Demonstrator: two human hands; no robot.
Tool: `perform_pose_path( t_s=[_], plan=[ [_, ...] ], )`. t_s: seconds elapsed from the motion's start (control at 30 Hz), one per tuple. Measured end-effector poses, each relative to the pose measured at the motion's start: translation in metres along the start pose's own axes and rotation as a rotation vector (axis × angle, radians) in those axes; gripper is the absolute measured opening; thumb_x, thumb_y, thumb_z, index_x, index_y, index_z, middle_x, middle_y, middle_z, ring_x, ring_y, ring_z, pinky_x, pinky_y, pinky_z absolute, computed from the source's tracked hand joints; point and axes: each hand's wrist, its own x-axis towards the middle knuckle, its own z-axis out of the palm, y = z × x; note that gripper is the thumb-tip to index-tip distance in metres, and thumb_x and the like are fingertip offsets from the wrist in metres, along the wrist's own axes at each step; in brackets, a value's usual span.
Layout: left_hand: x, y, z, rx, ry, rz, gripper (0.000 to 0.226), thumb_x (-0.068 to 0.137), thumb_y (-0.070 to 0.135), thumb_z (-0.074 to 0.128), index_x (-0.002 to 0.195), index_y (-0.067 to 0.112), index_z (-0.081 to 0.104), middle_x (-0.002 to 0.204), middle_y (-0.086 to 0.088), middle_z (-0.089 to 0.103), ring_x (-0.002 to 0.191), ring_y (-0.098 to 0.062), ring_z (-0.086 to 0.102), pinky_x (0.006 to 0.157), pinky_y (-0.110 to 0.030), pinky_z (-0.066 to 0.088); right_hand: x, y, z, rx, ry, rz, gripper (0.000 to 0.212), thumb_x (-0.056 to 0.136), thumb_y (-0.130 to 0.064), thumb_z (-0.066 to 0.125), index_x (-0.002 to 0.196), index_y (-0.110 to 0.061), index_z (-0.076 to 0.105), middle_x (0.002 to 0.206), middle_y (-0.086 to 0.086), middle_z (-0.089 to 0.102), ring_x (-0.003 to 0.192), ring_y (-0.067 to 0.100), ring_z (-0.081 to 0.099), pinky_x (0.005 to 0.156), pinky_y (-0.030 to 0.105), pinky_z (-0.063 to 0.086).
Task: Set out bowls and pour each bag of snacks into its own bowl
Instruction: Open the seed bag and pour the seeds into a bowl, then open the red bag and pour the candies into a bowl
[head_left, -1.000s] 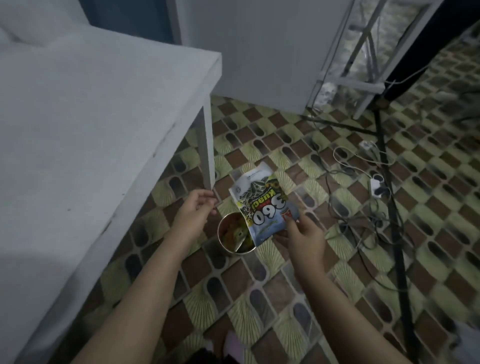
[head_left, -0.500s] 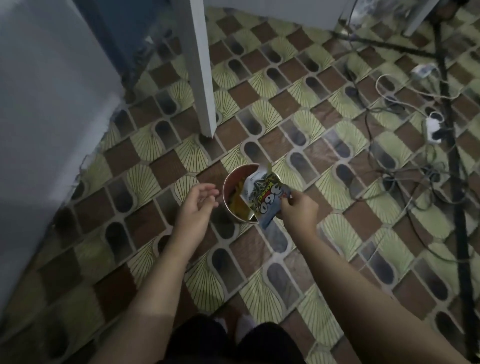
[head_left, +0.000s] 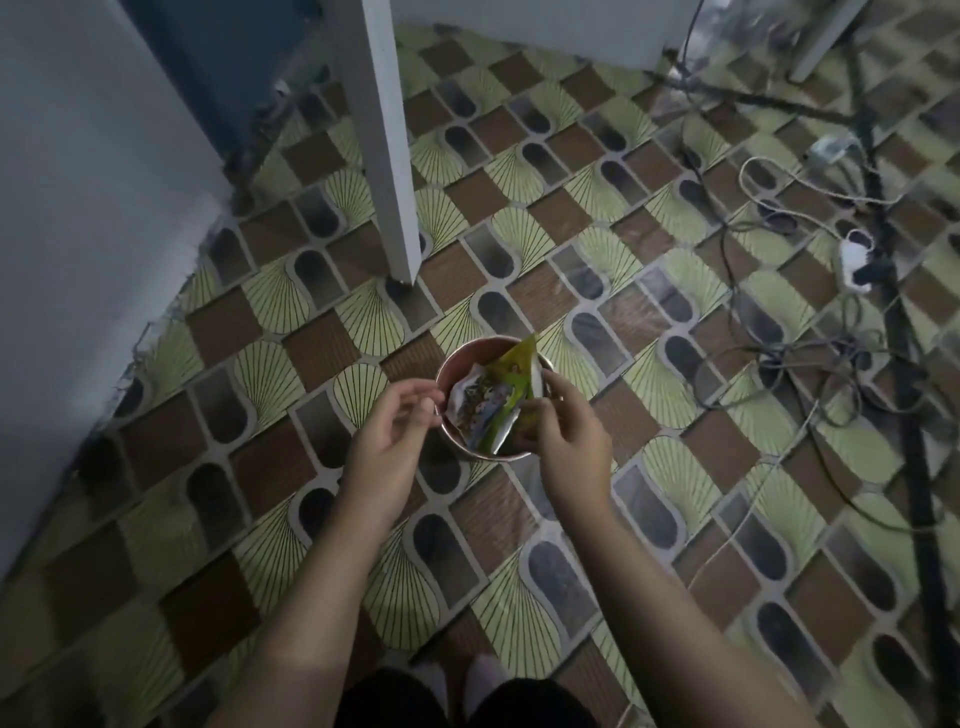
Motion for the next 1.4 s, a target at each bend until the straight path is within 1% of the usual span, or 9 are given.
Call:
perform_pose_path(
  t_s=[0.07, 0.2, 0.3, 0.43, 0.6, 0.67, 0.77, 1.03, 1.4],
  plan=[
    [-0.018, 0.044, -0.005, -0.008, -0.017, 0.04, 0.017, 0.099, 0.03, 0.05, 0.11, 0.036, 0.06, 0.106, 0.019, 0.068, 0.097, 0.0, 0.065, 0.079, -0.021, 0.047, -0.016, -0.047, -0.021, 0.04, -0.007, -0.07, 0.021, 0.101, -0.021, 0.048, 0.111, -0.034, 0.062, 0.091, -0.006, 0.073, 0.079, 0.017, 0.071, 0.068, 0.045, 0.061],
    [-0.059, 0.146, -0.024, -0.02, -0.031, 0.167, 0.016, 0.098, 0.031, 0.05, 0.109, 0.035, 0.06, 0.104, 0.018, 0.068, 0.098, -0.003, 0.066, 0.08, -0.023, 0.05, -0.047, -0.161, -0.065, 0.139, -0.027, -0.219, 0.017, 0.101, -0.019, 0.05, 0.097, -0.031, 0.061, 0.083, 0.0, 0.069, 0.072, 0.018, 0.066, 0.066, 0.043, 0.058],
    [-0.091, 0.223, -0.046, -0.025, 0.001, 0.279, 0.014, 0.096, 0.035, 0.051, 0.106, 0.035, 0.061, 0.103, 0.019, 0.069, 0.098, -0.005, 0.066, 0.086, -0.03, 0.053, -0.069, -0.247, -0.092, 0.17, -0.076, -0.341, 0.013, 0.102, -0.025, 0.048, 0.097, -0.028, 0.06, 0.082, 0.002, 0.067, 0.07, 0.024, 0.064, 0.065, 0.051, 0.055],
    [-0.136, 0.309, -0.081, -0.048, 0.095, 0.404, 0.013, 0.093, 0.041, 0.05, 0.099, 0.043, 0.061, 0.101, 0.019, 0.069, 0.096, -0.008, 0.068, 0.088, -0.036, 0.054, -0.104, -0.351, -0.112, 0.233, -0.15, -0.481, 0.013, 0.103, -0.021, 0.048, 0.1, -0.02, 0.06, 0.081, 0.004, 0.066, 0.069, 0.021, 0.064, 0.062, 0.041, 0.056],
    [-0.205, 0.381, -0.137, -0.03, 0.276, 0.523, 0.014, 0.099, 0.033, 0.046, 0.107, 0.035, 0.058, 0.101, 0.022, 0.067, 0.093, -0.004, 0.067, 0.074, -0.019, 0.053, -0.158, -0.449, -0.111, 0.261, -0.252, -0.655, 0.017, 0.103, -0.025, 0.046, 0.096, -0.023, 0.061, 0.08, 0.004, 0.065, 0.066, 0.029, 0.061, 0.058, 0.05, 0.052],
    [-0.231, 0.396, -0.161, -0.008, 0.349, 0.561, 0.015, 0.1, 0.032, 0.045, 0.107, 0.034, 0.058, 0.102, 0.019, 0.067, 0.09, -0.004, 0.066, 0.077, -0.02, 0.053, -0.176, -0.475, -0.1, 0.272, -0.273, -0.712, 0.02, 0.104, -0.025, 0.044, 0.095, -0.024, 0.061, 0.08, -0.002, 0.066, 0.065, 0.024, 0.062, 0.058, 0.048, 0.054],
    [-0.277, 0.404, -0.207, -0.019, 0.486, 0.605, 0.015, 0.1, 0.036, 0.047, 0.107, 0.031, 0.059, 0.102, 0.013, 0.068, 0.088, -0.009, 0.067, 0.084, -0.027, 0.053, -0.215, -0.509, -0.073, 0.294, -0.361, -0.759, 0.024, 0.105, -0.025, 0.042, 0.092, -0.017, 0.061, 0.076, -0.004, 0.065, 0.063, 0.021, 0.063, 0.058, 0.044, 0.057],
    [-0.379, 0.372, -0.333, -0.102, 0.828, 0.636, 0.018, 0.103, 0.02, 0.045, 0.103, 0.02, 0.062, 0.09, 0.009, 0.068, 0.078, -0.011, 0.063, 0.075, -0.025, 0.049, -0.339, -0.566, 0.028, 0.338, -0.726, -0.884, 0.026, 0.104, -0.02, 0.042, 0.085, -0.01, 0.055, 0.066, 0.007, 0.063, 0.05, 0.015, 0.053, 0.052, 0.028, 0.047],
    [-0.515, 0.29, -0.509, -0.107, 1.307, 0.615, 0.02, 0.103, 0.015, 0.042, 0.094, 0.015, 0.06, 0.086, -0.005, 0.064, 0.07, -0.014, 0.059, 0.066, -0.021, 0.048, -0.505, -0.617, 0.225, 0.27, -1.044, -0.99, 0.012, 0.103, -0.027, 0.045, 0.1, -0.019, 0.053, 0.076, 0.004, 0.067, 0.052, 0.015, 0.055, 0.053, 0.028, 0.05]
  ],
)
